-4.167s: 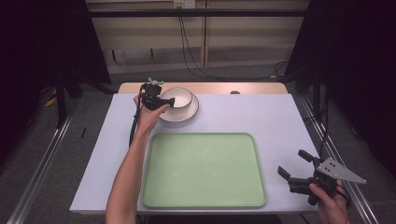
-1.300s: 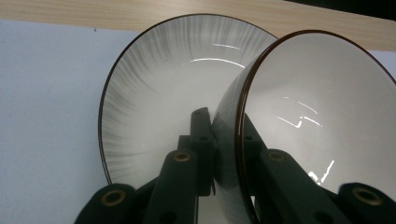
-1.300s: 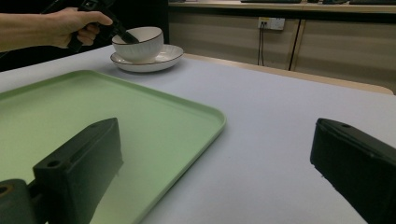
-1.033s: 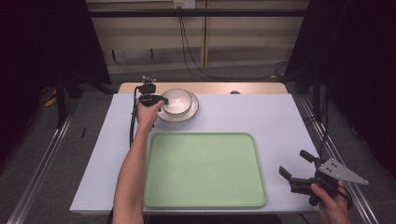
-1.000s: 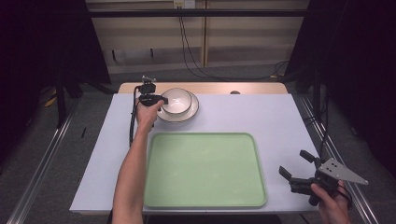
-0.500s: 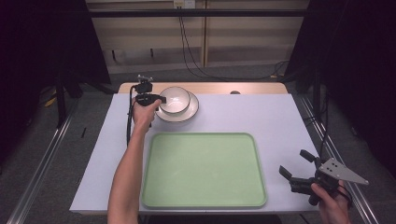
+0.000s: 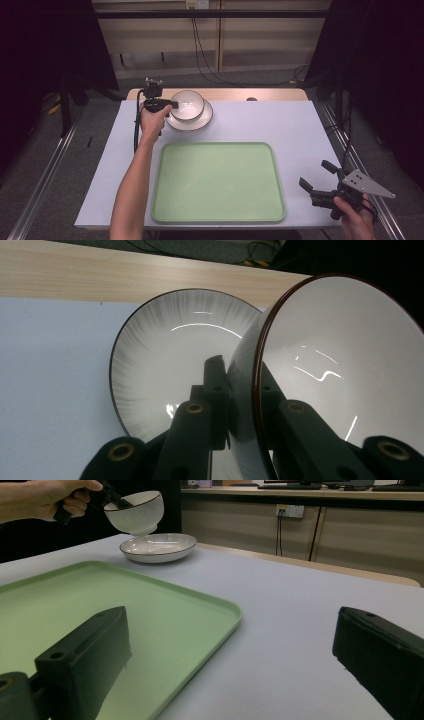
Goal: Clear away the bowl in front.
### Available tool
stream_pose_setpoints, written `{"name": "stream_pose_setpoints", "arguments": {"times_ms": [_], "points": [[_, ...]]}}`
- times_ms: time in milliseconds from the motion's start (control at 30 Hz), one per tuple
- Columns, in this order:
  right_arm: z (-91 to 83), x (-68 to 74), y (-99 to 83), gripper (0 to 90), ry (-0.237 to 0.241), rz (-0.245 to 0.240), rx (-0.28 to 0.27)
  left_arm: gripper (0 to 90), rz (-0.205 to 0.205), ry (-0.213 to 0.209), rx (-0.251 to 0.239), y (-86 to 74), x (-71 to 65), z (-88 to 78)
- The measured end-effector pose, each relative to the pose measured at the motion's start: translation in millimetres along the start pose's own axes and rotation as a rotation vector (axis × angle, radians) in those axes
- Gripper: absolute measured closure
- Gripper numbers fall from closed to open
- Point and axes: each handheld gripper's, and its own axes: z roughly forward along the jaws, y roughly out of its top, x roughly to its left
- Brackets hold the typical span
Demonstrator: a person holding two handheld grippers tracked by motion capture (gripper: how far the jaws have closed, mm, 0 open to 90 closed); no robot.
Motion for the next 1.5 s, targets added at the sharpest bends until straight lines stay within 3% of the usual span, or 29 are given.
{"name": "stream_pose_setpoints", "arguments": {"times_ms": [133, 267, 800, 1000, 1100, 1267, 1500], "points": [[0.4, 0.0, 0.1, 1.6, -0.002, -0.004, 0.0, 82.1, 0.016, -0.007, 0.004, 0.4, -5.4, -2.7], [0.7, 0.6, 0.4, 1.6, -0.005, -0.006, -0.002, 82.1, 0.016, -0.033, 0.037, -0.7, -10.1, -3.7], [0.4, 0.7, 0.9, 1.6, -0.002, -0.012, -0.002, 82.1, 0.083, -0.107, 0.033, -7.2, -34.8, -13.8], [0.7, 0.5, 0.7, 1.6, -0.003, -0.012, -0.002, 82.1, 0.113, -0.12, 0.042, -9.8, -42.7, -12.1], [0.4, 0.5, 0.7, 1.6, -0.005, -0.012, -0.002, 82.1, 0.103, -0.131, 0.038, -11.7, -48.6, -10.1], [-0.1, 0.3, 1.1, 1.6, -0.006, -0.015, -0.006, 82.1, 0.15, -0.146, 0.036, -13.8, -56.9, -11.5], [0.3, 0.7, 2.0, 1.6, 0.001, -0.007, -0.014, 82.1, 0.171, -0.158, 0.057, -18.7, -71.4, -4.2]]}}
